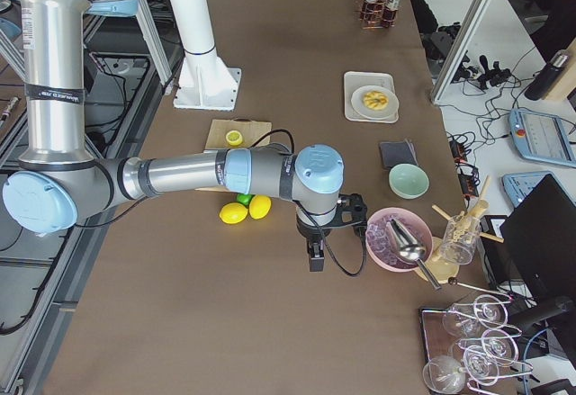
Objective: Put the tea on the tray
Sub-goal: 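Move the left gripper toward the copper rack of tea bottles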
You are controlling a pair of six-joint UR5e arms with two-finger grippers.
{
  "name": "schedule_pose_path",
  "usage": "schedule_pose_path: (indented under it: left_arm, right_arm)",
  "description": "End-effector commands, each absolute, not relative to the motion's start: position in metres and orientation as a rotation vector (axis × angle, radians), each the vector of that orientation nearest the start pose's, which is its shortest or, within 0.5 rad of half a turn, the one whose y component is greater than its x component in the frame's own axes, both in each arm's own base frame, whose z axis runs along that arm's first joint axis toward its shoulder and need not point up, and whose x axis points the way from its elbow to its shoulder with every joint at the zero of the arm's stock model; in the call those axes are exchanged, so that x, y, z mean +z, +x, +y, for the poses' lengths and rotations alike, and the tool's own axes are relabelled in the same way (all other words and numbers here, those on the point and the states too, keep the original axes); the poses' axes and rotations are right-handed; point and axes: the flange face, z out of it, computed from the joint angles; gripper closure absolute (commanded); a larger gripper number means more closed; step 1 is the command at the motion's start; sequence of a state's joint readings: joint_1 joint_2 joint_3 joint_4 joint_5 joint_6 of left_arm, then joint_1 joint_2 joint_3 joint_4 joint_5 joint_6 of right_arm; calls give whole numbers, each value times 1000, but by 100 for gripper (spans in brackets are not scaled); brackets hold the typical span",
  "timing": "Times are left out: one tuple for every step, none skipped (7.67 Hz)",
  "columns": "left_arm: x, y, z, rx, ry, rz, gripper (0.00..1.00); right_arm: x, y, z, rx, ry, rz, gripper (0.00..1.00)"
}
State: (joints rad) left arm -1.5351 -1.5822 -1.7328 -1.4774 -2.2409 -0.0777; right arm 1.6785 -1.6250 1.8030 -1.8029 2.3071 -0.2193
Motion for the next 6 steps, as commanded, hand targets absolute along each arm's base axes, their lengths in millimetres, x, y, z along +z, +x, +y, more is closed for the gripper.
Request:
schedule_pose_path:
  left_arm:
    - [587, -51, -499, -1, 47, 677, 2]
    - [589, -50, -498, -1, 43, 677, 2]
    - [590, -50, -498, -3, 37, 676, 2]
    - [592, -50, -497, -4, 33, 676, 2]
    - [592, -50, -497, -6, 33, 675, 2]
    - [594, -50, -497, -7, 28, 674, 2]
  right_arm:
    - [600, 115, -445, -85, 63, -736, 0]
    - [602, 115, -444, -86, 63, -736, 0]
    - [604, 114, -442, -84, 58, -737, 0]
    - [604, 115, -442, -83, 60, -736, 0]
    - [602, 115, -444, -86, 64, -736, 0]
    - [602, 115, -443, -86, 63, -736, 0]
